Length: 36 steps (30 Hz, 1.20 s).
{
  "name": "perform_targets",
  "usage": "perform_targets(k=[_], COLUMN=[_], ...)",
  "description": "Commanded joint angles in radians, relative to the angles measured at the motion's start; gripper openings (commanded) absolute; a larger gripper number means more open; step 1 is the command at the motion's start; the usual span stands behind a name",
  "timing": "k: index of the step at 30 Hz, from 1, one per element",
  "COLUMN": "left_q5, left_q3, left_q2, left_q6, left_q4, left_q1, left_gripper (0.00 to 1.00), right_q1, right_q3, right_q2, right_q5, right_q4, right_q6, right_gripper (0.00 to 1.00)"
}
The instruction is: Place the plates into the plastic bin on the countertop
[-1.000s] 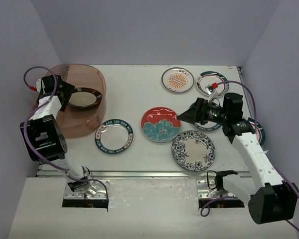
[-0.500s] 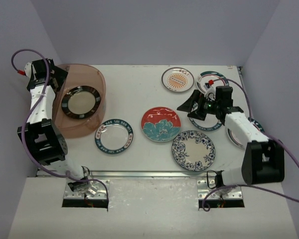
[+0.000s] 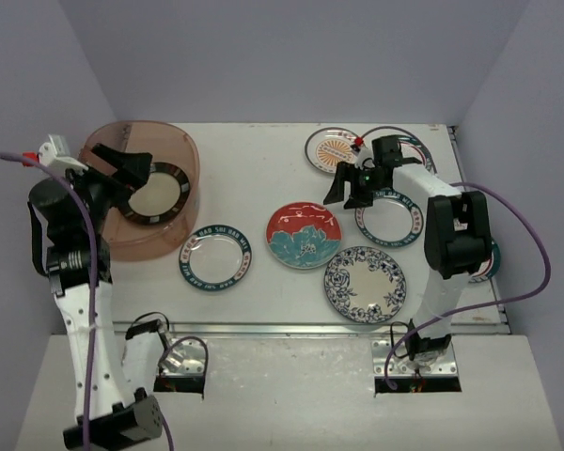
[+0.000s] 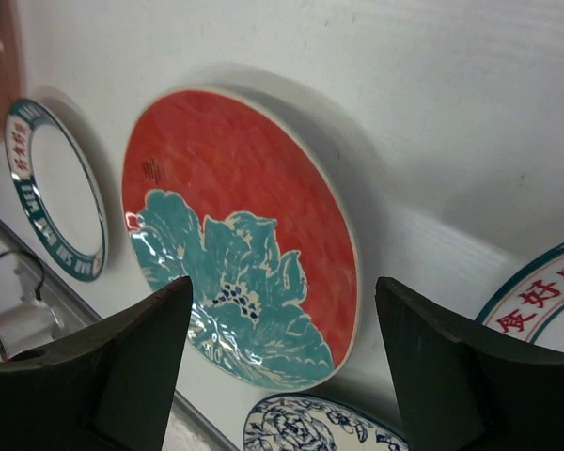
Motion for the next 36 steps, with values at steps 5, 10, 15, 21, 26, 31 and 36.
perform_targets(k=[5,10,15,21,26,31,36], left_q5=[0.304,0.286,0.302,0.329,0.39,0.477,0.51], left_q3=[-0.165,-0.151,-0.164,-0.185,-0.208,-0.276,-0.327], left_q2=[-0.162,-0.218,-0.199,-0.201,-0.209,-0.165,-0.106], left_q6=[0.081,0.109,0.13,0.122,0.104,0.087,0.073], left_q4=[0.027,0.003,-0.009,-0.003,0.014,0.103,0.176], left_q1=[-0.035,-0.091,-0.123,-0.124,-0.124,-0.163,-0.193], left_gripper=[1.0,1.0,1.0,1.0,1.0,1.0,1.0], right_q1=[0.033,0.033,0.038,0.047,0.047,0.031,0.022], right_q3=[0.225,0.232,0.217,0.243,0.205,0.211,0.133], right_q2=[0.184,0.248,0.278,0.365,0.347,0.299,0.119], right_q5=[-0.036,0.008,-0.036,-0.13,-0.146,-0.261,-0.386], right_q4=[-0.206,-0.23,-0.233,-0.314,-0.267,-0.204,-0.038], right_q6=[-0.239,-0.26,-0.275,-0.3,-0.257,-0.16,-0.02], right_gripper=[0.71,0.68,0.62,0.41,0.11,0.0,0.0])
